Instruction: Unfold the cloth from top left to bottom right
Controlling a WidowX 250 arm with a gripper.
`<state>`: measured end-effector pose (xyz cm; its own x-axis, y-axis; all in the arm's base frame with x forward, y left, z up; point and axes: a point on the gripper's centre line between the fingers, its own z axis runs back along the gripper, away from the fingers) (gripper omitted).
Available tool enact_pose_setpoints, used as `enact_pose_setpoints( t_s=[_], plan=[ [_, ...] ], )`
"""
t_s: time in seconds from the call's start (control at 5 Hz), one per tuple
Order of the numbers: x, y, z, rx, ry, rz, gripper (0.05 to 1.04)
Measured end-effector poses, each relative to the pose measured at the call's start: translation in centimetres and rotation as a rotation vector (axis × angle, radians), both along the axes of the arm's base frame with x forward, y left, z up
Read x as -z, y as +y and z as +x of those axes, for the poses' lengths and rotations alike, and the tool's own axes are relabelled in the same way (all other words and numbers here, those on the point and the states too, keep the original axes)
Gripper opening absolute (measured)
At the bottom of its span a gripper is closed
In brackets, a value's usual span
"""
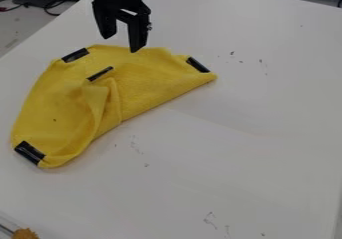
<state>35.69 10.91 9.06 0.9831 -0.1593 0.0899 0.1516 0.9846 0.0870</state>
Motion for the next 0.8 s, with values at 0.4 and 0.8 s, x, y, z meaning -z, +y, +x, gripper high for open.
enact_pose_setpoints(
  t_s=[0.4,0.8],
  plan=[
    [2.3,1.2,-0.3,-0.033,0.033,-0.012,1.005],
    [4.7,4.0,-0.3,-0.083,0.06,-0.046,1.006]
  ],
)
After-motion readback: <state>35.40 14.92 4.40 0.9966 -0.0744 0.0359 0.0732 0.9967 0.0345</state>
